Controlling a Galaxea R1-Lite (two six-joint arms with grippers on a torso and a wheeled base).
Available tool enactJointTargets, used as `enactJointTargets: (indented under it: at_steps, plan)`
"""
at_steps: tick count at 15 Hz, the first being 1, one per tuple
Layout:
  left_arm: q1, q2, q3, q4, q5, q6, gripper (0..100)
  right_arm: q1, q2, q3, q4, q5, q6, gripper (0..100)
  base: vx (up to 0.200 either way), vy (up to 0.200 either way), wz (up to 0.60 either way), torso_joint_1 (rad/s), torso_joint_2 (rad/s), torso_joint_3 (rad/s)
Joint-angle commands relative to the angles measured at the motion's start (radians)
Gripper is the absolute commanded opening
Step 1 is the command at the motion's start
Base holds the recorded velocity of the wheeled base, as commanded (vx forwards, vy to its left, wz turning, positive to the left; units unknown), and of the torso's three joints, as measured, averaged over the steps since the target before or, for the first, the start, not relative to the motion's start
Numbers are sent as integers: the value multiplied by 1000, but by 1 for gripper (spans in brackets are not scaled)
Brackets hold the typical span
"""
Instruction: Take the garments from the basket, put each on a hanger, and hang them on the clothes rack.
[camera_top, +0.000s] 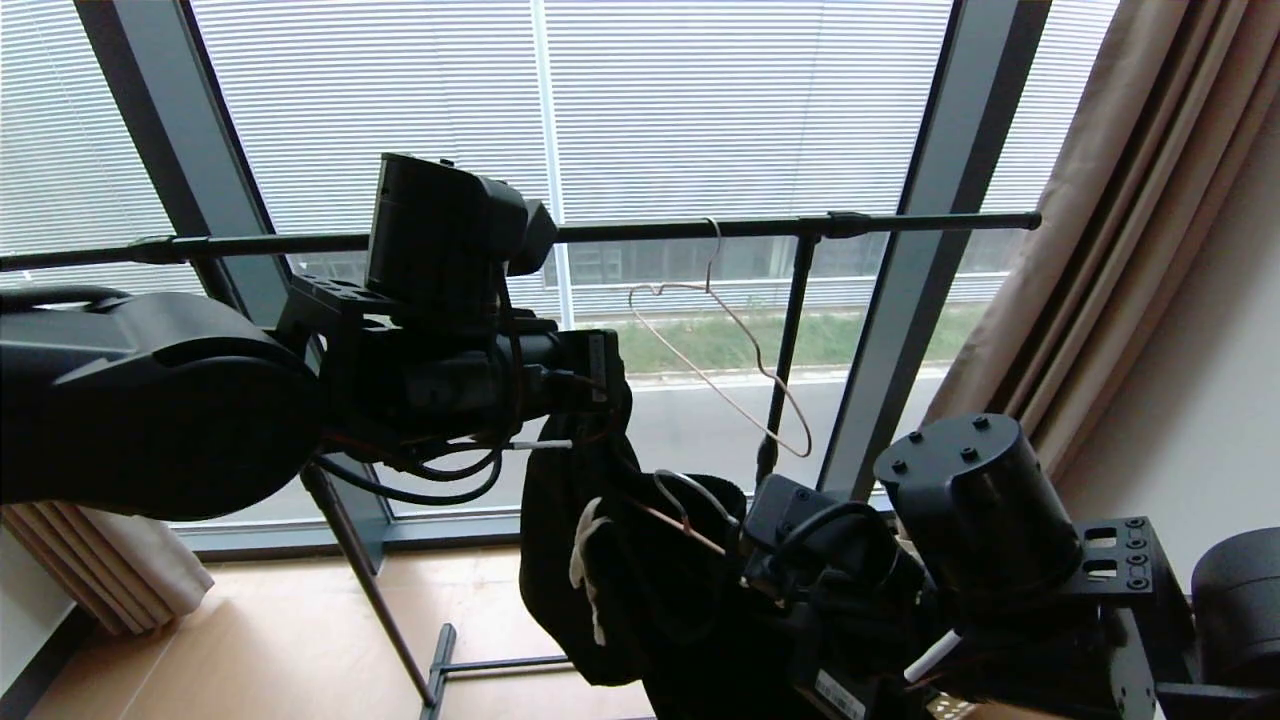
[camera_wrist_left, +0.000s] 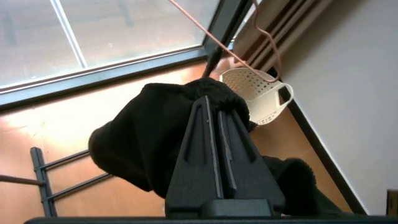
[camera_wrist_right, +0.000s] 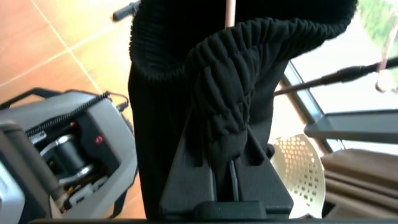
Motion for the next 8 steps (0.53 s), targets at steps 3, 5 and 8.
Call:
enactJointTargets:
  at_steps: [3,5,8]
  plan:
    - [-30,17,4,1,24,-1,0,15,16,10,-70,-5,71,0,0,0,0,0,0,0]
    - [-38,-13,7,17,24,-1,0,6,44,1,-113,-6,104,0,0,0,0,0,0,0]
    - [-42,-79,65,47,24,3,0,-45,64,-12,-167,-3,107,0,0,0,0,0,0,0]
